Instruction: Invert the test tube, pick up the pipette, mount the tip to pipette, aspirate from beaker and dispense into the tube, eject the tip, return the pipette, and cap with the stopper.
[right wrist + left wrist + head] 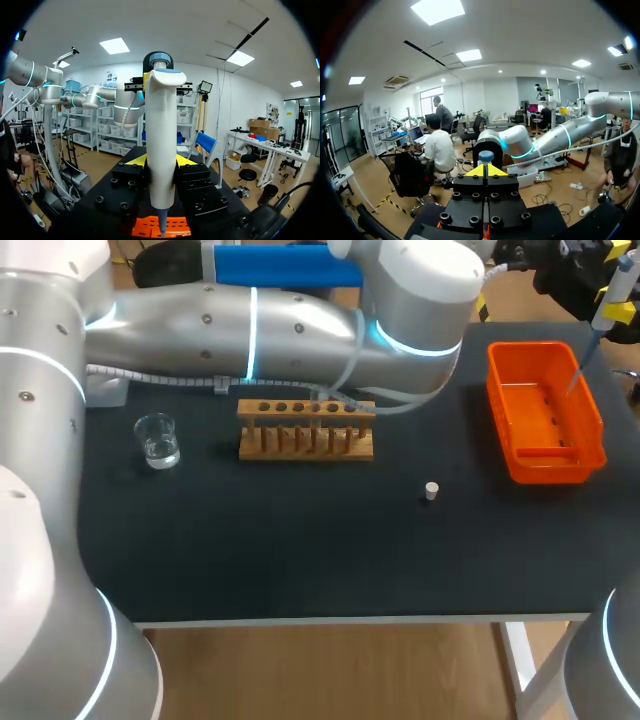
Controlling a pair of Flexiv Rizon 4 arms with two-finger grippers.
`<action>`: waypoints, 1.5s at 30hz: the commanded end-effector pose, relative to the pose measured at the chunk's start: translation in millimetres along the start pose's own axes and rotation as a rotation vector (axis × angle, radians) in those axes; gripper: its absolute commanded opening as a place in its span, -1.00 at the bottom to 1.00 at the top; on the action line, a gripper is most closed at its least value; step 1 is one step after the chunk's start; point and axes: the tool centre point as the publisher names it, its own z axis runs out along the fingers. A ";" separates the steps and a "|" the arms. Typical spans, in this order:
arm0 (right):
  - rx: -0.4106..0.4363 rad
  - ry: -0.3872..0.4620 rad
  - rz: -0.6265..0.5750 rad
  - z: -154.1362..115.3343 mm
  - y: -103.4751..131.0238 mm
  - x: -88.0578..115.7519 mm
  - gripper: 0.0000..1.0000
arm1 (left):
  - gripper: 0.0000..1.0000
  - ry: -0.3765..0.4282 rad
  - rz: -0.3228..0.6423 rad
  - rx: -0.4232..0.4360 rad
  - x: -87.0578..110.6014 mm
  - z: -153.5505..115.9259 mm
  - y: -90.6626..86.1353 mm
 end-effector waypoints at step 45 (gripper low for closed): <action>0.003 0.001 -0.001 -0.4 0.7 -0.2 -1.00 | -1.00 0.026 -0.010 0.103 3.7 16.0 20.3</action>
